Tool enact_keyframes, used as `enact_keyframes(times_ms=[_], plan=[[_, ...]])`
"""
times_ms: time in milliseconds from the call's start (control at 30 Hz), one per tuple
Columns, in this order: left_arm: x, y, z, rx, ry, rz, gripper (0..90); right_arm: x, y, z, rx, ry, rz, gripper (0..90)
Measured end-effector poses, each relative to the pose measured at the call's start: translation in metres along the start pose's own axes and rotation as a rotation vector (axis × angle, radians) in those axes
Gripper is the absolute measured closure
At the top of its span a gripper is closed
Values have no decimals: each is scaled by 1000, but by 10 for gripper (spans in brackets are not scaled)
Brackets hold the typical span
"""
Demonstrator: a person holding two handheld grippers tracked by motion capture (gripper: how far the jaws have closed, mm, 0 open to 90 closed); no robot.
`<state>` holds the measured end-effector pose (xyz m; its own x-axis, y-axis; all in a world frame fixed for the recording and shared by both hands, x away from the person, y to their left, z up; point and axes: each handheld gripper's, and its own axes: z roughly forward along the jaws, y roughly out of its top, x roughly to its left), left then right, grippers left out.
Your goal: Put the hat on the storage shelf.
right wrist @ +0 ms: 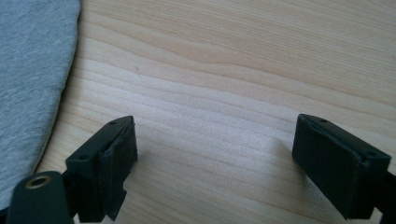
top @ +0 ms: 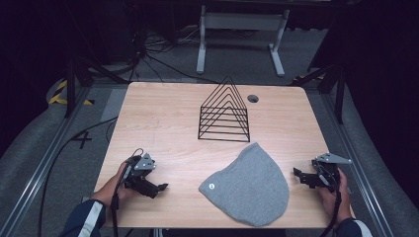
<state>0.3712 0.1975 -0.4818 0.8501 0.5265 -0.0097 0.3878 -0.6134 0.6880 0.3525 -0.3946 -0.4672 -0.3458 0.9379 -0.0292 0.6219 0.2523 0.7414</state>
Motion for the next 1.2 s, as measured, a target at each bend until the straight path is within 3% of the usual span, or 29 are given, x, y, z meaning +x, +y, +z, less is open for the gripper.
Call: enact_keyframes(times_ms=[200,333,400,467,567,600,700,733,767,867,900,967,1067,1133,1200], plan=[[3,1,1,2,-37,44,4,2,-1,-1,3,36,-31,144],[7,6,3,17,-63,73,6,5,0,-2,13,105,-104,155],[7,10,3,16,-81,73,81,9,1,-3,23,147,-152,155],[5,15,5,10,-89,80,158,14,3,-6,57,133,-168,174],[3,24,8,32,-123,87,170,23,8,-9,89,148,-219,273],[0,27,8,30,-136,89,192,27,10,-10,77,157,-231,342],[-11,41,11,5,-156,149,280,42,18,-14,31,181,-247,439],[-11,41,11,5,-156,149,335,42,18,-14,31,181,-247,439],[-19,52,17,-4,-191,171,365,50,24,-14,20,164,-258,522],[-34,68,28,-8,-230,237,466,61,34,-12,1,197,-251,592],[-34,68,28,-8,-230,237,472,61,34,-12,1,197,-251,592],[-52,87,41,-23,-283,297,536,74,40,-5,2,221,-279,657],[-61,95,47,-27,-304,318,583,83,42,2,12,239,-294,694],[-73,103,59,-3,-321,362,590,94,44,14,37,261,-306,740],[-78,103,65,30,-339,372,607,101,45,21,49,276,-322,750]])
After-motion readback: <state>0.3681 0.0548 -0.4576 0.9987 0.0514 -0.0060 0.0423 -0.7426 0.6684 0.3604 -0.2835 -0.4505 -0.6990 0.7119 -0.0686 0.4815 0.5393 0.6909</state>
